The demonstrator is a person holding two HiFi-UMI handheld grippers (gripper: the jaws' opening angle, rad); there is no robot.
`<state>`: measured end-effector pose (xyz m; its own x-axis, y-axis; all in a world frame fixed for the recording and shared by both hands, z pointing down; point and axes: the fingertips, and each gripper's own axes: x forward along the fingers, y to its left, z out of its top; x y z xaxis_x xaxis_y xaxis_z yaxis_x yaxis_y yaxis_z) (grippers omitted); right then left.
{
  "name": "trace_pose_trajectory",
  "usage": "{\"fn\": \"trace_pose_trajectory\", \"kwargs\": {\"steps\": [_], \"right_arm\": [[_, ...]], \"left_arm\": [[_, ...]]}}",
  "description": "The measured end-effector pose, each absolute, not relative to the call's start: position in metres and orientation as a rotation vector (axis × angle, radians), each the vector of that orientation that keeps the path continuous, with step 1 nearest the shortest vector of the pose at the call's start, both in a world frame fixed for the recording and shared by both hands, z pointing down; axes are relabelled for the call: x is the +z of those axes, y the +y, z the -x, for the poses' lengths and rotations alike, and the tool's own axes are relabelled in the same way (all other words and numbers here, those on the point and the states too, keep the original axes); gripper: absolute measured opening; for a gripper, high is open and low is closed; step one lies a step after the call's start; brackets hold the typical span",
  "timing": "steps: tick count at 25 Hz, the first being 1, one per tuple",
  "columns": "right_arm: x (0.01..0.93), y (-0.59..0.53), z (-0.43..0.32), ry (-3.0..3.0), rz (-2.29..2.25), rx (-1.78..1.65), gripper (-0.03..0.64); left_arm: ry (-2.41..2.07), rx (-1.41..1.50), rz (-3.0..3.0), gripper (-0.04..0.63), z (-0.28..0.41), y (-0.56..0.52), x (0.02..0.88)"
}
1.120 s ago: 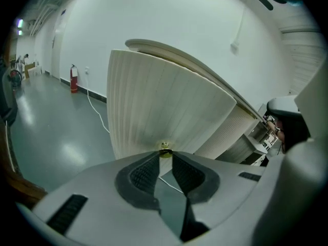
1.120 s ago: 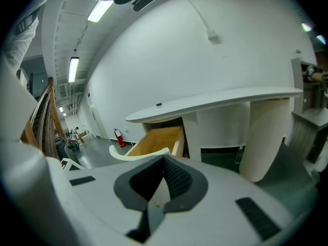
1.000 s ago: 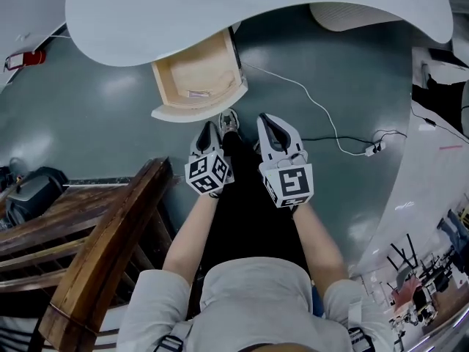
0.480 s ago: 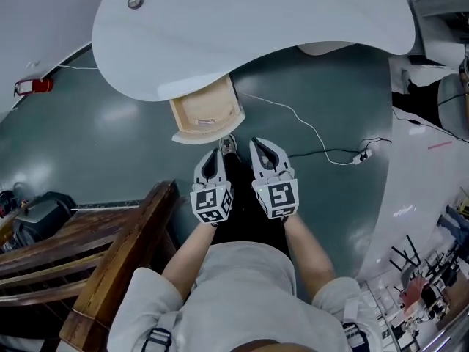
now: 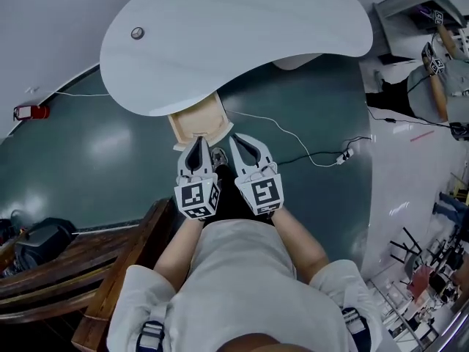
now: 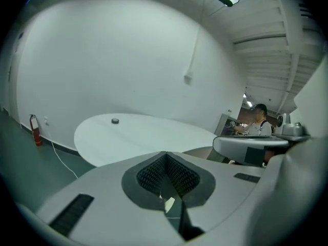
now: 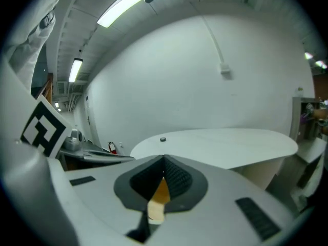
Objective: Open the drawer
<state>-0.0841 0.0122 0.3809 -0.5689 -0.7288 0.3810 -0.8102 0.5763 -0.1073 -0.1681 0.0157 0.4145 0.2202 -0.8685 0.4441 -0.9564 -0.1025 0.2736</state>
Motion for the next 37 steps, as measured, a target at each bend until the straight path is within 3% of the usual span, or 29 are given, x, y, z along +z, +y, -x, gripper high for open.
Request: {"fn": "trace_pose_trajectory", "kwargs": {"steps": [12, 37], "right_arm": [[0.283, 0.014, 0.017, -2.641, -1.315, 0.158, 0.014], [0.219, 0.045, -0.059, -2.778, -1.2, -0.006, 0.012]], "left_arm": [[-1.894, 0.145, -2.161, 0.006, 0.106, 0.02, 0.301], [-1.954, 0.078, -2.292, 0.006, 0.002, 0.049, 0.23]]}}
